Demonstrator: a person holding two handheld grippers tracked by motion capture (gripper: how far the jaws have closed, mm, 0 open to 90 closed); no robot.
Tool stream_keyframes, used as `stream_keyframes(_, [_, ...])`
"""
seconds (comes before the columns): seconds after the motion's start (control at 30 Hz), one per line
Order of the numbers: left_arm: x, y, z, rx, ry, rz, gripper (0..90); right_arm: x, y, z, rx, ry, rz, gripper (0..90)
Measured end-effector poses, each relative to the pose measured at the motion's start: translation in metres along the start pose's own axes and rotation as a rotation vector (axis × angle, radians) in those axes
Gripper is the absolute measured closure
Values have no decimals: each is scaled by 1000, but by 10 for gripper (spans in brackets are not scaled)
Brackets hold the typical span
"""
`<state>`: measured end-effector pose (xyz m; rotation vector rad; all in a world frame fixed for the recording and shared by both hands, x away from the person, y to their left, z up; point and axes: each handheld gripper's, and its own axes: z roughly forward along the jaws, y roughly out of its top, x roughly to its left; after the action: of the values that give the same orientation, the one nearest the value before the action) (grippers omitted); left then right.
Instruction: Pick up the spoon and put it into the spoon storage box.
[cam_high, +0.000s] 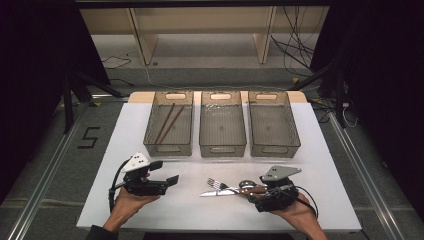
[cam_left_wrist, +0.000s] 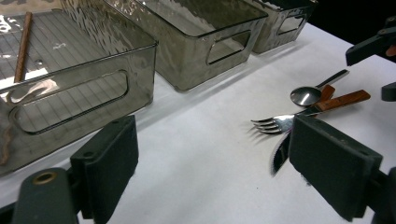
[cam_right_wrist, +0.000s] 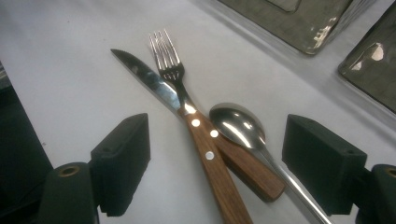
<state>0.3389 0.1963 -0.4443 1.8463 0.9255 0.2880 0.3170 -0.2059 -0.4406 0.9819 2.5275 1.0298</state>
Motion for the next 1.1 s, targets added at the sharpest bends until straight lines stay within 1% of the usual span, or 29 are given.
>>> stream_keyframes(0.07, [0, -1, -1, 0, 5, 4, 156, -2, 2, 1, 20, 9, -3, 251])
stream_keyframes(0.13, [0, -2, -2, 3, 10, 3, 156, -4, 5, 3, 38, 8, -7, 259])
stream_keyframes(0.27, [1, -3, -6, -7, 11, -2, 156, -7, 9, 5, 83, 11, -15, 282])
stream_keyframes(0.4, [-2, -5, -7, -8, 16, -1, 156, -9, 11, 5, 114, 19, -29, 334])
stream_keyframes(0.47, [-3, -6, -7, -1, 15, 11, 156, -10, 13, 6, 137, 29, -39, 358])
stream_keyframes(0.5, [-4, -6, -7, -6, 17, 13, 156, -9, 13, 7, 148, 30, -49, 374])
stream_keyframes(0.53, [-4, -6, -7, -6, 16, 19, 156, -9, 14, 8, 159, 31, -59, 389])
stream_keyframes(0.73, [-6, -9, -8, -7, 11, 21, 156, -1, 16, 16, 219, 46, -96, 475])
stream_keyframes(0.83, [-7, -10, -7, -6, 3, 26, 156, 2, 17, 22, 249, 42, -108, 528])
stream_keyframes(0.93, [-9, -10, -7, -14, -1, 32, 156, 4, 17, 26, 275, 34, -126, 553])
stream_keyframes(1.1, [-10, -10, -6, -12, -1, 38, 156, 6, 17, 31, 309, 19, -135, 605])
